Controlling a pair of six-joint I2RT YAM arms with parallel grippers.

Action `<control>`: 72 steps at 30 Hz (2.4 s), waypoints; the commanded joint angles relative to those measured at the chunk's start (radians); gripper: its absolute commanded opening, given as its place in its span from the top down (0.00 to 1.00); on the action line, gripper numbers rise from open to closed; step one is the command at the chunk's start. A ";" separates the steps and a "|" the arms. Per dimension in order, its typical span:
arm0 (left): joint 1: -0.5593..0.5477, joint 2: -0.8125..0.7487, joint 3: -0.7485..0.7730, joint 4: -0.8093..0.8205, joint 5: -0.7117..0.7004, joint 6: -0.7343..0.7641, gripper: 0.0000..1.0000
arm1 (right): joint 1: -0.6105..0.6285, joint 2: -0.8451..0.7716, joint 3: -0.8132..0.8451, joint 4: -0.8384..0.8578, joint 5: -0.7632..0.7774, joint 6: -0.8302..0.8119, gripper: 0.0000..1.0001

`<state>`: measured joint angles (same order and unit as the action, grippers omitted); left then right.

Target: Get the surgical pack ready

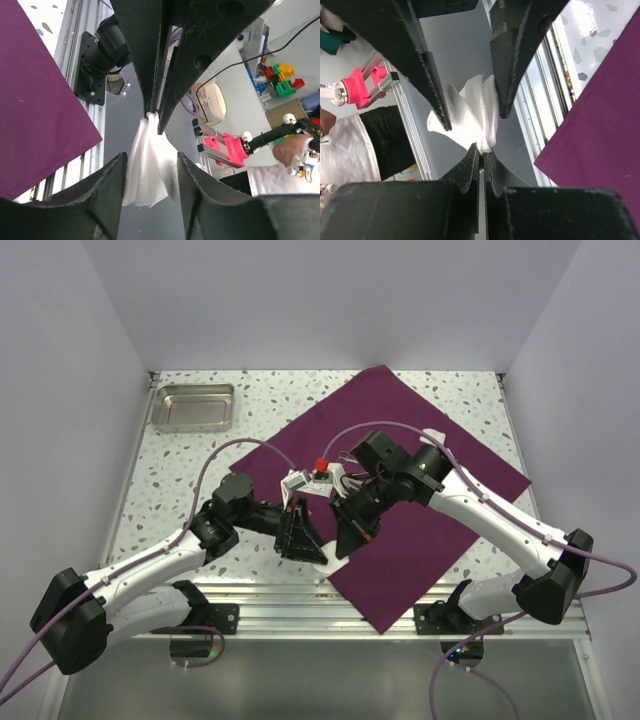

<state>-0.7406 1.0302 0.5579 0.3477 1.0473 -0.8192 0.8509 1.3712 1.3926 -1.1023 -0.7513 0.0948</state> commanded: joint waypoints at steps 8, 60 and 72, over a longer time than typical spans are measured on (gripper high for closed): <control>0.001 -0.007 0.030 -0.110 0.031 0.097 1.00 | 0.004 0.006 0.054 -0.004 0.091 0.048 0.93; 0.995 1.461 1.455 -0.532 -0.225 0.373 1.00 | -0.504 0.192 -0.003 0.032 0.202 0.155 0.39; 1.011 1.524 1.516 -0.665 -0.256 0.436 1.00 | -0.515 0.209 0.002 0.056 0.199 0.186 0.39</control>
<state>0.2604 2.5324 2.0277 -0.2726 0.7998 -0.4236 0.3431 1.5799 1.3613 -1.0641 -0.5266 0.2630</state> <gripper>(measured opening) 0.020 0.607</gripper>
